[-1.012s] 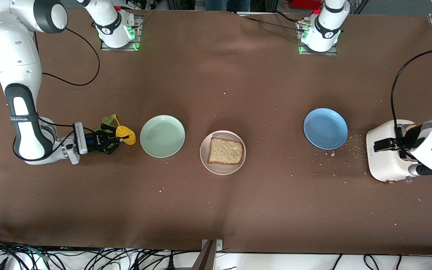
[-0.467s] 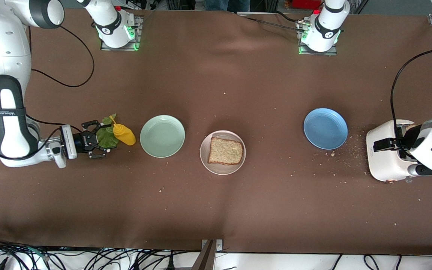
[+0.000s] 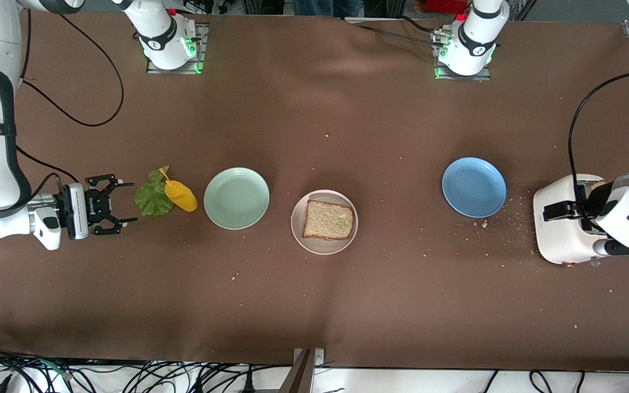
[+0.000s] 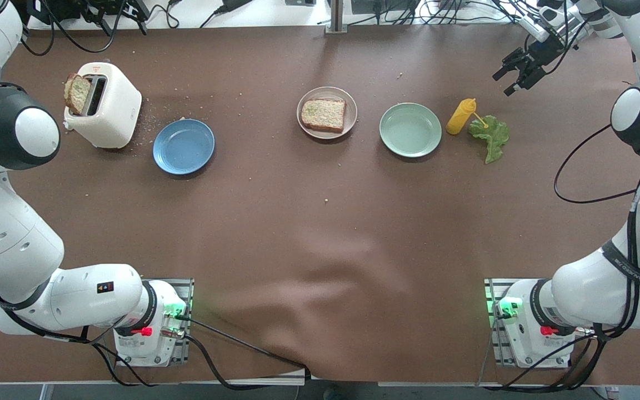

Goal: Make sandwich in beige plate with both arms
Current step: 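Grasp the green lettuce leaf with the right gripper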

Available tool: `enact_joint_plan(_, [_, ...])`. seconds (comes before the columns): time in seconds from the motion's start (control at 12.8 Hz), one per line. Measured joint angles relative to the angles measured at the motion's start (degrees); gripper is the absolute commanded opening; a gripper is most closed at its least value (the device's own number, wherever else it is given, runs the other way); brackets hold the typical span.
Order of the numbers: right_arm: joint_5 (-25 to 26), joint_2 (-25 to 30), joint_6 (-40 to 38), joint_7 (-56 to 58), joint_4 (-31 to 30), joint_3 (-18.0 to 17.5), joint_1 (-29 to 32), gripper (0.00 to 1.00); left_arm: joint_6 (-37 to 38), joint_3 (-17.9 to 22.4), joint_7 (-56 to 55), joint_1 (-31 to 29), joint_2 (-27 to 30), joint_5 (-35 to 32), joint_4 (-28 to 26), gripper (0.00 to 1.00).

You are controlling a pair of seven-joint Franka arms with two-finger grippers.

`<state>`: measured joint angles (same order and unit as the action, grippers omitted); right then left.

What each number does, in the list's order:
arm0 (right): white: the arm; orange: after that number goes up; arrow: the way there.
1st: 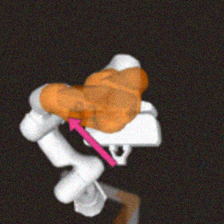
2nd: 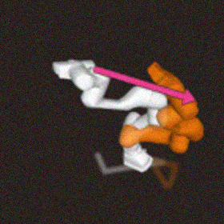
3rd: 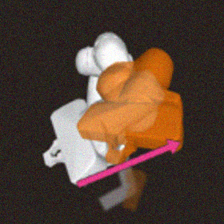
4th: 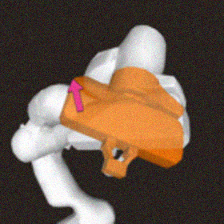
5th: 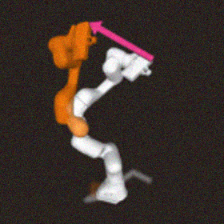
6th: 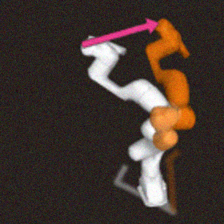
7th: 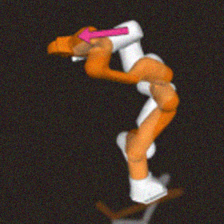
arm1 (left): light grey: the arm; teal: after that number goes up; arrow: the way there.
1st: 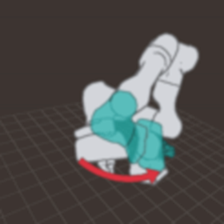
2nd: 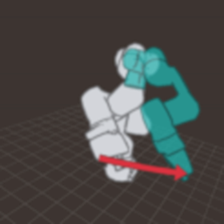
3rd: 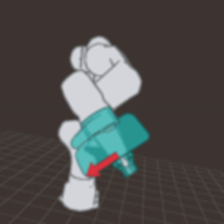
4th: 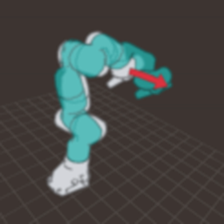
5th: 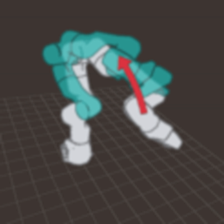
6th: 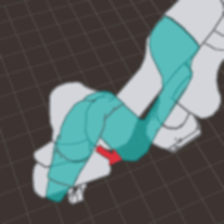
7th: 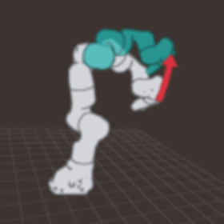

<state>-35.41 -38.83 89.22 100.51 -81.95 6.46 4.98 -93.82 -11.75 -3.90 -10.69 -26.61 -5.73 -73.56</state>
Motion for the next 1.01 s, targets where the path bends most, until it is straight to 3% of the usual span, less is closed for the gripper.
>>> enact_joint_plan(0.23, [10.2, 0.9, 6.7, -12.0, -0.2, -0.1, -1.9, 1.0, 0.0, 0.0, 0.0, 0.0, 0.0, 0.0, 0.0, 1.0])
enact_joint_plan(0.39, [14.4, 0.9, 10.3, -18.5, -2.1, -0.1, -3.5, 1.0, 0.0, 0.0, 0.0, 0.0, 0.0, 0.0, 0.0, 1.0])
enact_joint_plan(0.78, [17.6, 0.9, 25.8, -27.6, -15.0, -0.1, -5.9, 0.99, 0.0, -0.1, 0.0, 0.1, 0.0, 0.0, 0.0, 1.0])
enact_joint_plan(0.86, [17.6, 0.9, 28.7, -29.1, -17.8, -0.1, -6.1, 0.95, 0.0, -0.1, 0.0, 0.1, 0.0, 0.0, 0.0, 1.0])
enact_joint_plan(0.93, [17.6, 1.0, 30.3, -30.5, -19.6, -0.1, -6.4, 0.85, 0.0, -0.1, 0.0, 0.1, 0.0, 0.0, 0.0, 1.0])
enact_joint_plan(1.01, [17.9, 1.2, 31.0, -31.9, -20.5, -0.1, -7.0, 0.59, 0.0, -0.1, 0.0, 0.1, 0.0, 0.0, -0.1, 1.0])
